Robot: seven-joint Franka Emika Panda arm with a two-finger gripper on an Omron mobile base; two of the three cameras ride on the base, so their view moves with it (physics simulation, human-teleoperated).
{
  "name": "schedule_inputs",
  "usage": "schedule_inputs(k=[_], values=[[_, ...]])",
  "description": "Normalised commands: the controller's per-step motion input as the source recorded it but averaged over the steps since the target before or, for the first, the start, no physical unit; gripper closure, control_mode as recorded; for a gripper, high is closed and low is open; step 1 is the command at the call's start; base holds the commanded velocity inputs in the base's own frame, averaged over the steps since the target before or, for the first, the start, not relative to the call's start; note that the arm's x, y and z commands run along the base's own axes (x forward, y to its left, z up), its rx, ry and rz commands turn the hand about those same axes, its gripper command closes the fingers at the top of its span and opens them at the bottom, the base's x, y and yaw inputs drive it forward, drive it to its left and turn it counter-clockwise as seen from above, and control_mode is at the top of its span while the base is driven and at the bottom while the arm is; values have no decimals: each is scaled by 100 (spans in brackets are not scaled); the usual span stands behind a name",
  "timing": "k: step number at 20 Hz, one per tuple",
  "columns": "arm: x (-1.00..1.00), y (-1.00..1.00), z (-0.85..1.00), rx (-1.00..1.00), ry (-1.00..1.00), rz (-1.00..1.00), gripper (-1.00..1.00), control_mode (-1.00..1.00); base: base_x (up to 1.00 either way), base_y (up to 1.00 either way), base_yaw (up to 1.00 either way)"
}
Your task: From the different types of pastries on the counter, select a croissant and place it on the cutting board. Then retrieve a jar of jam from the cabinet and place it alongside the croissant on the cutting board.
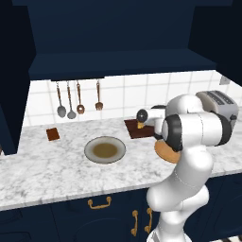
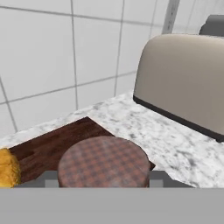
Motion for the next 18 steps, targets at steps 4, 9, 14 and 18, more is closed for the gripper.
schedule_inputs(k=[4,9,14,18], values=[[37,0,0,0,1,0,100,-100,0,0,0],[13,0,-21,0,-3,0,100,-100,0,0,0],[6,0,-32,0,-7,0,100,-100,0,0,0],[23,-5,-3,0,-1,0,100,-100,0,0,0]])
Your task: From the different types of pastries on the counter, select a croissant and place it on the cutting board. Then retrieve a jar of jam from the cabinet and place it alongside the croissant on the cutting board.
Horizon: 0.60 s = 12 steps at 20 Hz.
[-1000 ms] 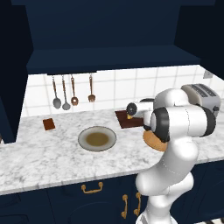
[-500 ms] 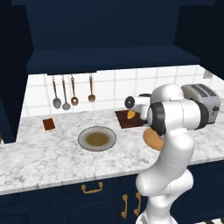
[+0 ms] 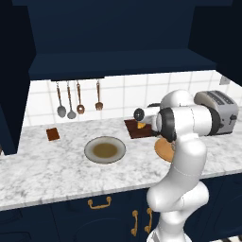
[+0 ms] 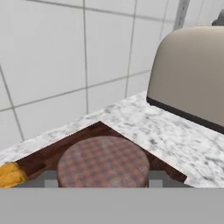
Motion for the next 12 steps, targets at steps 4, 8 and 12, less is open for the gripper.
schedule_inputs(k=[4,8,12], values=[[32,-6,0,0,0,0,100,-100,0,0,0],[27,0,0,0,0,0,-100,-100,0,0,0],[8,0,0,0,0,0,-100,-100,0,0,0]])
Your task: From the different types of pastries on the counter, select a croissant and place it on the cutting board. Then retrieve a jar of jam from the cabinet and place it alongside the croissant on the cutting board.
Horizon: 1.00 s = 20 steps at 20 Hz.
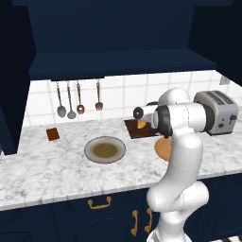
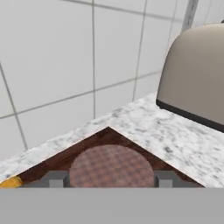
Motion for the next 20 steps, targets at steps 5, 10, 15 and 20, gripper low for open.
schedule_inputs(k=[5,10,15,20], values=[[0,-2,0,0,0,0,-100,-100,0,0,0],[-1,0,10,0,-3,0,-100,-100,0,0,0],[-28,45,24,0,-15,0,-100,-100,0,0,0],[-50,91,15,-1,-14,0,-100,-100,0,0,0]])
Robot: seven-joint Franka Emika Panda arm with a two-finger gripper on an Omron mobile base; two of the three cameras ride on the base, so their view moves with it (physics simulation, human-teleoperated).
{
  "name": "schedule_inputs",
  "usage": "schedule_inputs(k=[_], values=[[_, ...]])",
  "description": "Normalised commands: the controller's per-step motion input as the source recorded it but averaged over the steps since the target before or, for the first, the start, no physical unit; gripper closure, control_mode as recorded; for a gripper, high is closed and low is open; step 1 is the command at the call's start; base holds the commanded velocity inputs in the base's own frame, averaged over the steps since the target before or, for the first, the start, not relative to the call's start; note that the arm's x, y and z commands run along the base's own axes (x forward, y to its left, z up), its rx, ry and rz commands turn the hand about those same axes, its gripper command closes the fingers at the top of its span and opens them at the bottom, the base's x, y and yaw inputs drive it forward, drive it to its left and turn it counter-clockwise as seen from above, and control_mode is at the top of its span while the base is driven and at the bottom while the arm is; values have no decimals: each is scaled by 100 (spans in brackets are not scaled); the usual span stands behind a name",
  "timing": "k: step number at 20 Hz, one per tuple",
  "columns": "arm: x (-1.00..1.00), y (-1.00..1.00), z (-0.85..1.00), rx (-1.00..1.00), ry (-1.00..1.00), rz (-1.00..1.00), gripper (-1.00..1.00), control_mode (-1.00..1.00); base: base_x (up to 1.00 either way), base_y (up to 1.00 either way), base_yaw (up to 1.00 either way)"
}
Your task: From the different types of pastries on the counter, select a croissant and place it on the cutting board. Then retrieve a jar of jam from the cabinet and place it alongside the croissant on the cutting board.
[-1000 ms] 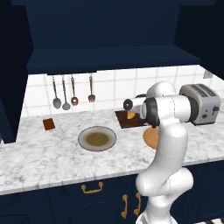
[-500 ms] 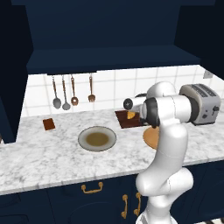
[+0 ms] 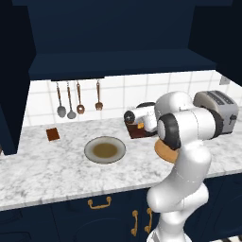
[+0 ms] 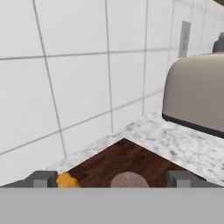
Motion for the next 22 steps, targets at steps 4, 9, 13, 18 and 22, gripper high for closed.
schedule_inputs(k=[4,9,13,18,22], values=[[-61,94,21,-6,-21,0,-100,-100,0,0,0],[-58,95,14,-8,-19,0,-100,-100,0,0,0],[-47,88,0,-6,-8,0,-100,-100,0,0,0],[-18,55,0,-1,-1,0,-100,-100,0,0,0],[0,0,0,0,0,0,-100,-100,0,0,0]])
